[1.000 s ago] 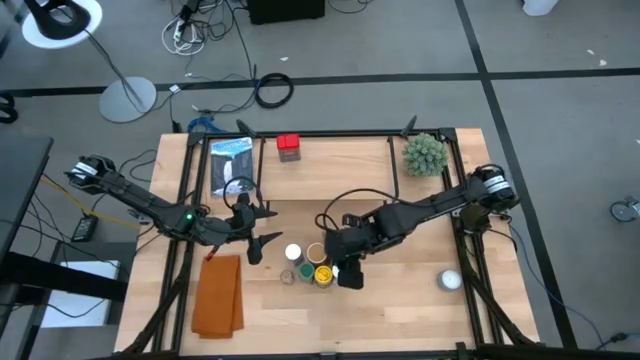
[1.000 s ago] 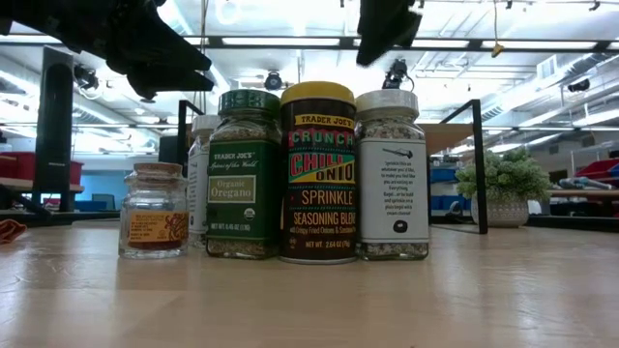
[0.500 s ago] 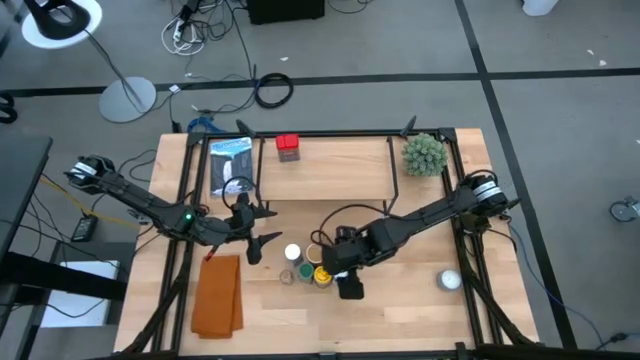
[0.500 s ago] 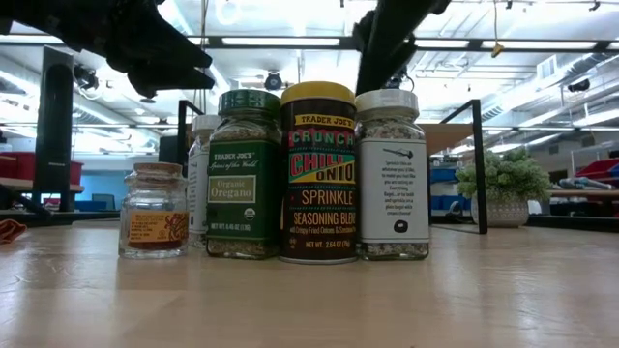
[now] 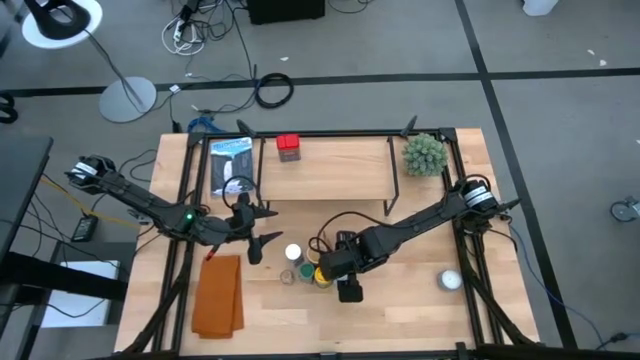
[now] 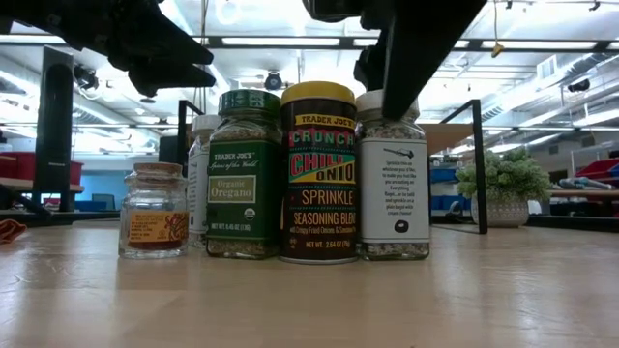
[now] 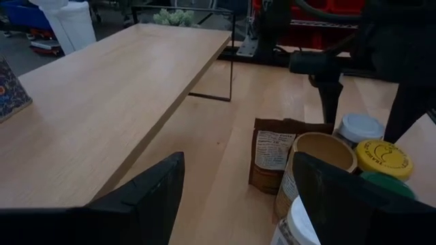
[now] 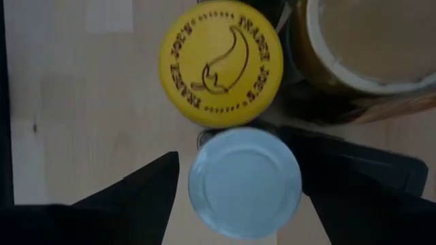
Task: Shelf spices
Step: Put the right white seasoning bottle on the shelf
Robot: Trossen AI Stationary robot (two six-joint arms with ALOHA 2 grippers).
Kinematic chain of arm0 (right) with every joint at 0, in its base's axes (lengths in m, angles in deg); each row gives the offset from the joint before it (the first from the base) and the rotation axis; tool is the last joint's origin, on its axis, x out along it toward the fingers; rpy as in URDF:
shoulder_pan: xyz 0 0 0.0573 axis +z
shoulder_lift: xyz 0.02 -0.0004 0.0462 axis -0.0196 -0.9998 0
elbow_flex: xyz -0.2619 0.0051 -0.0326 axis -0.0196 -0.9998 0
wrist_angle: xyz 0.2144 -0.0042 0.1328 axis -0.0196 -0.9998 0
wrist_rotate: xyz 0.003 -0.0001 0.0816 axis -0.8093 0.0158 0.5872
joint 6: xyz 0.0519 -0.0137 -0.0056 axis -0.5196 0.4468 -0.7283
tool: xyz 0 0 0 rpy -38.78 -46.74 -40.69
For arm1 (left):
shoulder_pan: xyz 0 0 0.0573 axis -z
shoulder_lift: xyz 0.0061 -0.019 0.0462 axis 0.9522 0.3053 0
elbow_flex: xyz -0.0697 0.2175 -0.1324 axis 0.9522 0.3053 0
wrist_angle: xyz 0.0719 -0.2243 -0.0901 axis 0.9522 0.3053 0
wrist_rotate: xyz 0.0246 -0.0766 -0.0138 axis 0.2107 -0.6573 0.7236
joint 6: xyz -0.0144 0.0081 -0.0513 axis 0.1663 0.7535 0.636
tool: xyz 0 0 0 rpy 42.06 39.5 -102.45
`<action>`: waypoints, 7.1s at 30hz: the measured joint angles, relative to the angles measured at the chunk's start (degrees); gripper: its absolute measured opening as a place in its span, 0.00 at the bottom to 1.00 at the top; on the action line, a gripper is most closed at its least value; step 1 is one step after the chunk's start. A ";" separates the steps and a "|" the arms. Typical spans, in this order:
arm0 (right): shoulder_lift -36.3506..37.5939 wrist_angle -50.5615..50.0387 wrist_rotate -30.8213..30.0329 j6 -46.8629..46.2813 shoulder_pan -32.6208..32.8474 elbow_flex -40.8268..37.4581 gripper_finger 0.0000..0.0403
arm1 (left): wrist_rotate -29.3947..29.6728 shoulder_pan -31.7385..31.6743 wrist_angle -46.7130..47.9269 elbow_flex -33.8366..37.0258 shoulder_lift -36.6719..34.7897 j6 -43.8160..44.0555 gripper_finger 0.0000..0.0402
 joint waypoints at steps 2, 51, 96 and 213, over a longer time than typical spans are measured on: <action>0.01 -0.24 0.57 -0.70 -0.02 0.00 0.76 | -0.01 0.00 0.04 0.00 0.02 0.00 0.69; 1.06 -20.00 1.28 -1.43 -0.86 14.37 0.54 | -0.01 0.00 0.08 0.04 0.02 0.00 0.69; 2.09 -35.38 -5.71 -17.62 -38.46 34.38 0.55 | -0.01 0.00 0.08 0.04 0.02 0.00 0.69; 35.56 25.26 -6.16 0.01 -42.19 -28.94 0.00 | -0.01 0.01 0.10 0.04 0.02 0.00 0.69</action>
